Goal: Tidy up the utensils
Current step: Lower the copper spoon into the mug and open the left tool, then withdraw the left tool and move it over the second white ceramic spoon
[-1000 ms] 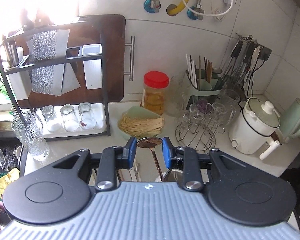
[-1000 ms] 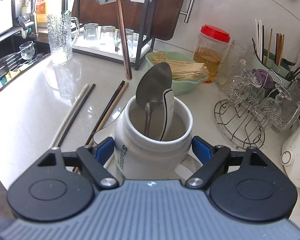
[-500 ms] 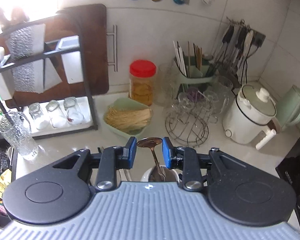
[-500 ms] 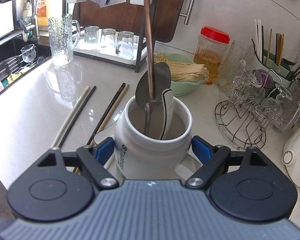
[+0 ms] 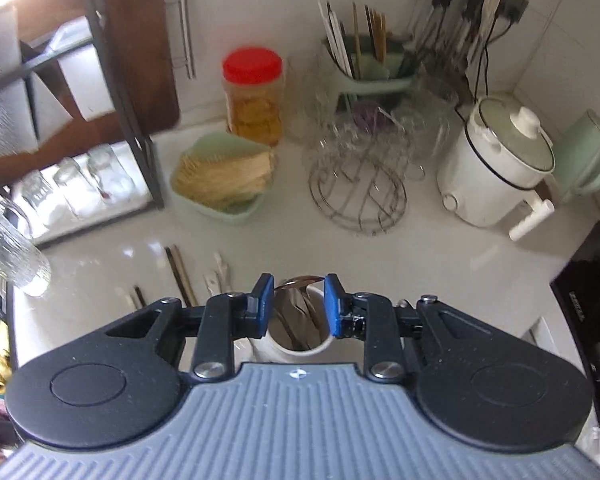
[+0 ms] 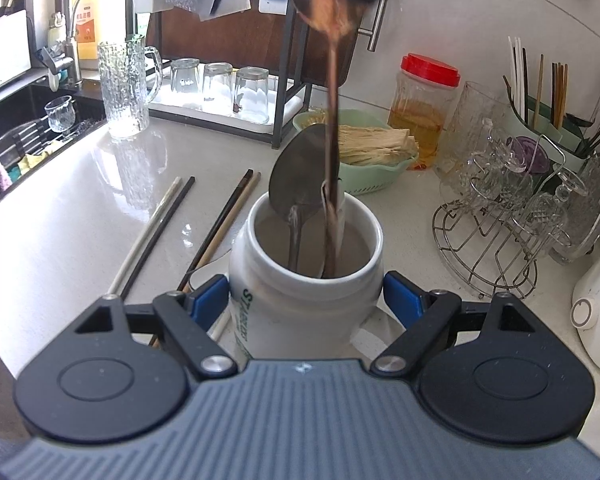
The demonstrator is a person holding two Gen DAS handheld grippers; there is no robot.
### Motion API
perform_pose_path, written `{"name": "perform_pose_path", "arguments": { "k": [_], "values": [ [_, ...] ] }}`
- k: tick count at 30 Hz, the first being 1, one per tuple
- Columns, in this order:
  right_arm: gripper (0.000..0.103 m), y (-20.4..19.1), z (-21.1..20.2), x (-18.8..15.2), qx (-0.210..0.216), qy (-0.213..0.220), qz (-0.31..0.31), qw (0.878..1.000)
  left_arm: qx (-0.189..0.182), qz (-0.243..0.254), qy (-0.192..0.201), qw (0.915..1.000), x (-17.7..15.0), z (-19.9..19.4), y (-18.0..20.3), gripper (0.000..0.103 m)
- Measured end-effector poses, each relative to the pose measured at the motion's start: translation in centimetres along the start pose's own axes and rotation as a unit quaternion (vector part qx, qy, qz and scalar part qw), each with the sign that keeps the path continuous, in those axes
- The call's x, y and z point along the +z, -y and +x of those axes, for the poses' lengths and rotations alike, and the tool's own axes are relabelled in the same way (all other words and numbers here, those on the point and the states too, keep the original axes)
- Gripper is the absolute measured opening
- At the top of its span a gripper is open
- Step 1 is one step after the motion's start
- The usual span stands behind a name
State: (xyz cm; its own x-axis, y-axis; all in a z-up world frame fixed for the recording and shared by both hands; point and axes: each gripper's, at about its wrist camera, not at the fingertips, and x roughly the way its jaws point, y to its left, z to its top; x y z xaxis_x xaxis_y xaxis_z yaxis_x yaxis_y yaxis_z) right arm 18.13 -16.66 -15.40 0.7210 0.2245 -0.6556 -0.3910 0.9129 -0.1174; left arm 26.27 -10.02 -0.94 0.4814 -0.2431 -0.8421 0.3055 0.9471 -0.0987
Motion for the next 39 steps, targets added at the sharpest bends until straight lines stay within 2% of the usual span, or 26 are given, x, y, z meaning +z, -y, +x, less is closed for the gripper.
{"name": "perform_pose_path", "arguments": {
  "k": [2,3,4,10,17,28,39],
  "values": [
    [0.086,0.0,0.0,0.0,0.001,0.001,0.001,1.000,-0.004,-0.003,-0.018,0.9998,0.3,0.8,0.1,0.031],
    [0.086,0.0,0.0,-0.1,0.001,0.002,0.001,1.000,-0.004,-0.001,-0.024,0.9997,0.4,1.2,0.2,0.026],
    [0.086,0.0,0.0,-0.1,0.001,0.002,0.001,1.000,-0.004,0.000,-0.034,0.9994,0.4,1.5,0.3,0.011],
    [0.086,0.0,0.0,-0.1,0.003,0.004,0.002,1.000,-0.010,-0.008,-0.063,0.9979,0.9,3.3,0.4,0.011],
    [0.086,0.2,-0.1,-0.2,0.007,0.005,0.004,1.000,-0.012,-0.022,-0.068,0.9974,0.6,3.8,0.2,0.011],
    [0.086,0.3,-0.1,-0.2,0.012,0.006,0.006,1.000,-0.008,-0.050,-0.030,0.9983,-0.3,1.8,-1.1,0.011],
    [0.086,0.2,-0.1,-0.2,0.014,0.005,0.006,1.000,0.012,-0.115,-0.003,0.9933,-4.1,0.2,-4.7,0.012]
  ]
}}
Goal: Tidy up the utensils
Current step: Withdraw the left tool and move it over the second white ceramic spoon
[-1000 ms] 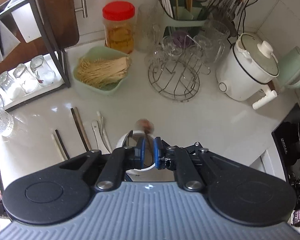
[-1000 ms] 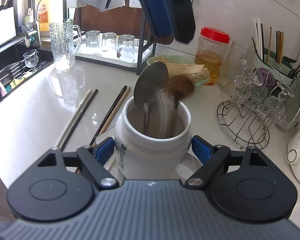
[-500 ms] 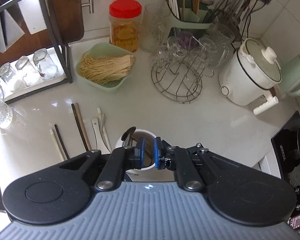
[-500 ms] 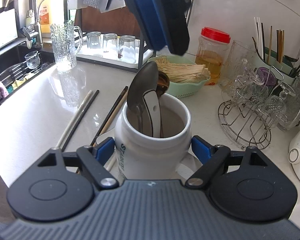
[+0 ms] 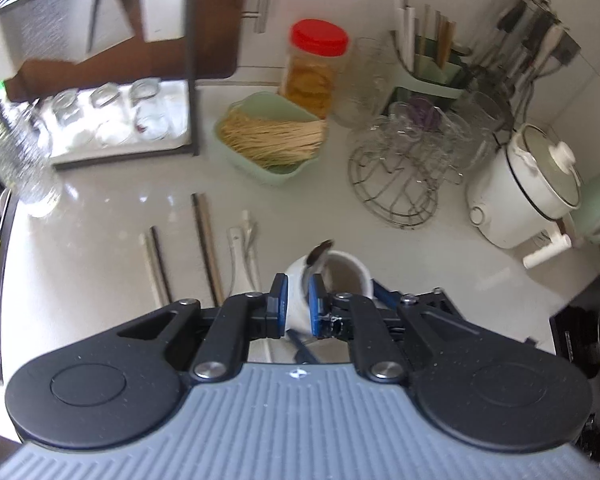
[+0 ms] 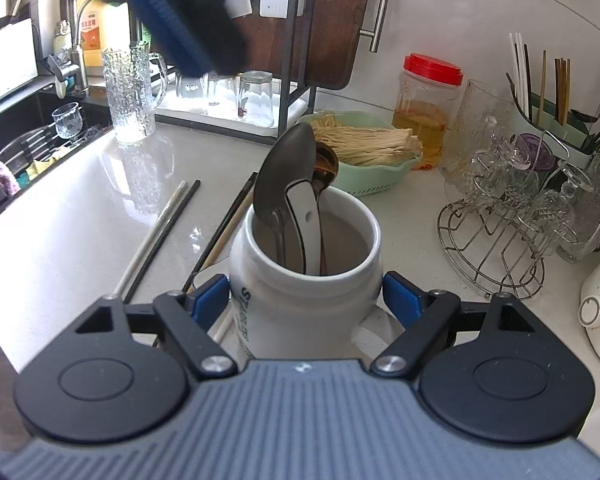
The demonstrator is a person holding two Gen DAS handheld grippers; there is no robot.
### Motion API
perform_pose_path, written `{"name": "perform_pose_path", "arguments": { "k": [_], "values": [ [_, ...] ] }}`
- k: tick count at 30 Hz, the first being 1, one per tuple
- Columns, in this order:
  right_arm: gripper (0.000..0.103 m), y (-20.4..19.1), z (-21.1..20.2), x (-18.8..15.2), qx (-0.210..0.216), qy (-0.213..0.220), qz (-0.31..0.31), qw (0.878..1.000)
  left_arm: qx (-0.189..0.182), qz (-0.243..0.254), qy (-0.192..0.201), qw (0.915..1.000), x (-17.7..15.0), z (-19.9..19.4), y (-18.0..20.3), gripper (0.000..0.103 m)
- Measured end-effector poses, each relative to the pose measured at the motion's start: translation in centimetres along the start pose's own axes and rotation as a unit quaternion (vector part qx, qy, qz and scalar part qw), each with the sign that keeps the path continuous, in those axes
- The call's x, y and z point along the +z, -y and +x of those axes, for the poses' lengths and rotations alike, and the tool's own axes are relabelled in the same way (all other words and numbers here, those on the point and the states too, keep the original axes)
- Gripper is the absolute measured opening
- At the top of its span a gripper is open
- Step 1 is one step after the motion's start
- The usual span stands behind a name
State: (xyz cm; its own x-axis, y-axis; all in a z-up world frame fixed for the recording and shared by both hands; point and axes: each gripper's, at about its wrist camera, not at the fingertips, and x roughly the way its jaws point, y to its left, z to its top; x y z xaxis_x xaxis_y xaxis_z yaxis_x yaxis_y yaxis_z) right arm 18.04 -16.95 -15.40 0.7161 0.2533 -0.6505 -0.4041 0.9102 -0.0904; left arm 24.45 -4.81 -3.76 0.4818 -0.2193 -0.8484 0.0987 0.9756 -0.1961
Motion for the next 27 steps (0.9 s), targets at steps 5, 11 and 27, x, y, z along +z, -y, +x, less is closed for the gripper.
{"name": "perform_pose_path", "arguments": {
  "k": [5,11,27],
  "values": [
    [0.086,0.0,0.0,0.0,0.000,-0.001,-0.002,1.000,0.009,-0.028,0.006,0.9995,-1.7,0.0,-2.1,0.012],
    [0.085,0.0,0.0,0.0,0.002,-0.003,-0.003,1.000,0.014,-0.057,0.009,0.9983,-3.7,0.6,-4.4,0.012],
    [0.085,0.9,-0.9,-0.8,-0.011,-0.011,0.004,1.000,-0.010,-0.105,0.017,0.9942,-5.4,2.9,-7.2,0.012]
  ]
}}
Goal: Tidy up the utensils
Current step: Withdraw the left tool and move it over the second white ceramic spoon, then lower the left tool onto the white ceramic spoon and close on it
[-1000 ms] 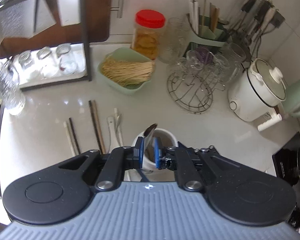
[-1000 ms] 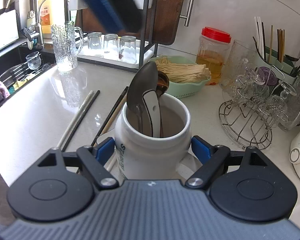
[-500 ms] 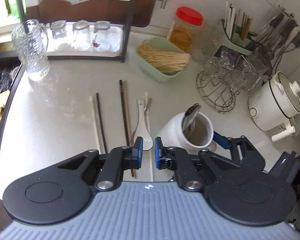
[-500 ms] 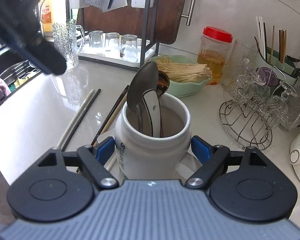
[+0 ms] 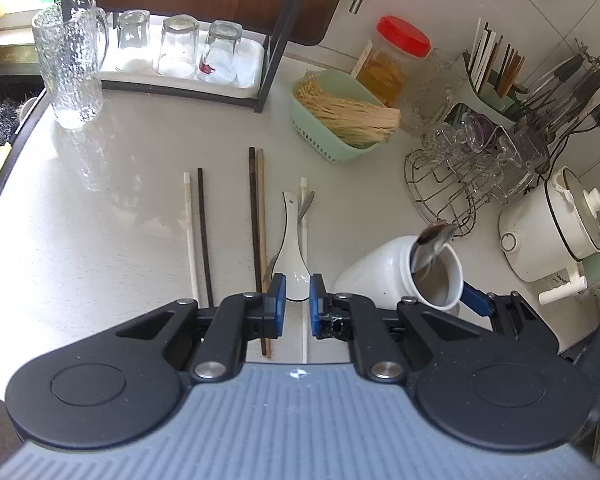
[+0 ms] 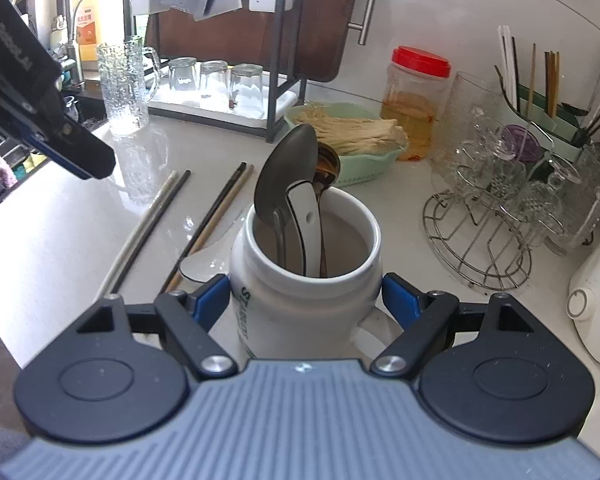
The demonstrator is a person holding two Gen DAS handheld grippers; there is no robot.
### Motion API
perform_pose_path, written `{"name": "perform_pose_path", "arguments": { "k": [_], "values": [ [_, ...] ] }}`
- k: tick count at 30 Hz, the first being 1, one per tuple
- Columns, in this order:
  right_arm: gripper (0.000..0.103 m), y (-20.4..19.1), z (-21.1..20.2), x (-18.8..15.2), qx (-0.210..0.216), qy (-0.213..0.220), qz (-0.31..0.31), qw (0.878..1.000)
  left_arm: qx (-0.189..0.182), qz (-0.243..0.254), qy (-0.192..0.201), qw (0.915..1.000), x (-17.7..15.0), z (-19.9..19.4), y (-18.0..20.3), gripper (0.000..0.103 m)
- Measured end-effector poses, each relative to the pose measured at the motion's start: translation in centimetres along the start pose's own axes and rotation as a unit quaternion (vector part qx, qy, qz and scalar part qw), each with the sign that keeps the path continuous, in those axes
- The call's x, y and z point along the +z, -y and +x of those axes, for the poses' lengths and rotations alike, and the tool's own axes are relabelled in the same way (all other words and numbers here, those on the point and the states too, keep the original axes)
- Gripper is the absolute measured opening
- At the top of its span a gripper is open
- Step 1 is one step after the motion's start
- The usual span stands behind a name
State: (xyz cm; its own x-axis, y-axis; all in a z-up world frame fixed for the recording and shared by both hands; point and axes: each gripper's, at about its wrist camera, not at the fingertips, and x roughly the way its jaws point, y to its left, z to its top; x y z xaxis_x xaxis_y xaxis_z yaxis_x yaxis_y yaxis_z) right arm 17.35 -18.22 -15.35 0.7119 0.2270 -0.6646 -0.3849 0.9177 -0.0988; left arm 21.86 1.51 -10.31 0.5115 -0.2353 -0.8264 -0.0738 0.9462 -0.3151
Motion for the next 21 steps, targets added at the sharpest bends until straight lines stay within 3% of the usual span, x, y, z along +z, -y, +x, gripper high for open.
{"name": "perform_pose_path", "arguments": {
  "k": [12,18,21],
  "values": [
    [0.085,0.7,-0.1,-0.8,0.007,0.017,-0.003,1.000,-0.004,0.009,-0.028,0.9996,-0.8,5.0,-0.5,0.013],
    [0.085,1.4,0.5,-0.4,0.014,0.020,-0.009,1.000,0.002,0.036,-0.043,0.9984,0.4,7.9,-0.2,0.028],
    [0.085,1.5,0.9,-0.1,0.016,0.021,-0.009,1.000,0.004,0.039,-0.053,0.9978,1.3,9.5,-0.1,0.029]
  ]
}}
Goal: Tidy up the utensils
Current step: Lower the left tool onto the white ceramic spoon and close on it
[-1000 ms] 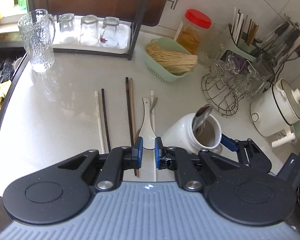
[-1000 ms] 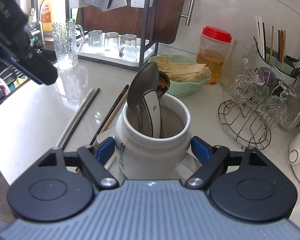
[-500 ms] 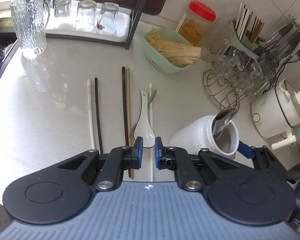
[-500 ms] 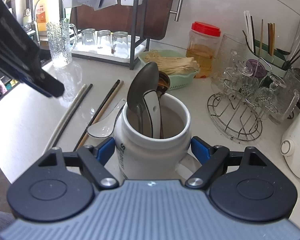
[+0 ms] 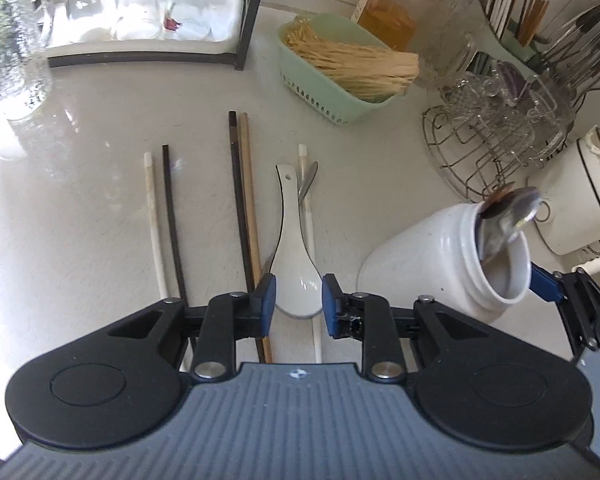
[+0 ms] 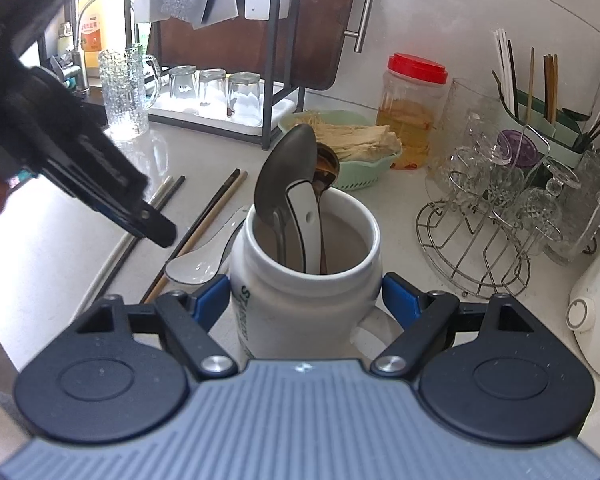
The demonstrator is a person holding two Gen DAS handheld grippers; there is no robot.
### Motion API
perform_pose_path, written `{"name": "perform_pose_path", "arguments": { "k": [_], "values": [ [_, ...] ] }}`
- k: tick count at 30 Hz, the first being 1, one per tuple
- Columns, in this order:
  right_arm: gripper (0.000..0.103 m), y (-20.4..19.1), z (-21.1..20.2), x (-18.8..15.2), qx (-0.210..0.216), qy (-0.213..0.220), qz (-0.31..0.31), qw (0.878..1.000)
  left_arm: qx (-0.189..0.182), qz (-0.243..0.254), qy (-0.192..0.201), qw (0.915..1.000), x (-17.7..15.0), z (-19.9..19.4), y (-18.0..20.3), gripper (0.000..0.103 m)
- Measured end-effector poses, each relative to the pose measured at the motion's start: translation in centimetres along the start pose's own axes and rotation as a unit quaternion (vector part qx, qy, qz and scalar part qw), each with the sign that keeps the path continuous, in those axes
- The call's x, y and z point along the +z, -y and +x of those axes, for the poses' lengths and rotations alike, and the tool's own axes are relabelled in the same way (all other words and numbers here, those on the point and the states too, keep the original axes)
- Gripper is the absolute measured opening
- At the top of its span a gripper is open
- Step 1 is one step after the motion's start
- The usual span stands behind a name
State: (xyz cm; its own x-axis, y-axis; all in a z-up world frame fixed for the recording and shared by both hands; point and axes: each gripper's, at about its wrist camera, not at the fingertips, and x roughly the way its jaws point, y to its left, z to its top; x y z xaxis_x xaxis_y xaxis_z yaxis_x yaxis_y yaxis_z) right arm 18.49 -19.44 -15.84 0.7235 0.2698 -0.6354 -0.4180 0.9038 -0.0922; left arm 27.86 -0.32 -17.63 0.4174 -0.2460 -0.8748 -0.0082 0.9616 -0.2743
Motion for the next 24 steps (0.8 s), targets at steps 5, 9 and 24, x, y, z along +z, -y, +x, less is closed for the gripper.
{"name": "perform_pose_path", "arguments": {
  "k": [5,9,24],
  "values": [
    [0.085,0.0,0.3,0.3,-0.002,-0.005,0.003,1.000,0.003,0.016,-0.013,0.9998,1.3,2.2,0.3,0.032],
    [0.085,-0.1,0.3,0.3,-0.003,-0.006,0.003,1.000,0.007,0.019,-0.017,0.9997,2.0,3.9,0.5,0.032],
    [0.085,0.2,0.4,0.4,0.006,-0.018,-0.011,1.000,0.055,0.089,-0.022,0.9943,5.7,8.5,2.6,0.031]
  ]
}}
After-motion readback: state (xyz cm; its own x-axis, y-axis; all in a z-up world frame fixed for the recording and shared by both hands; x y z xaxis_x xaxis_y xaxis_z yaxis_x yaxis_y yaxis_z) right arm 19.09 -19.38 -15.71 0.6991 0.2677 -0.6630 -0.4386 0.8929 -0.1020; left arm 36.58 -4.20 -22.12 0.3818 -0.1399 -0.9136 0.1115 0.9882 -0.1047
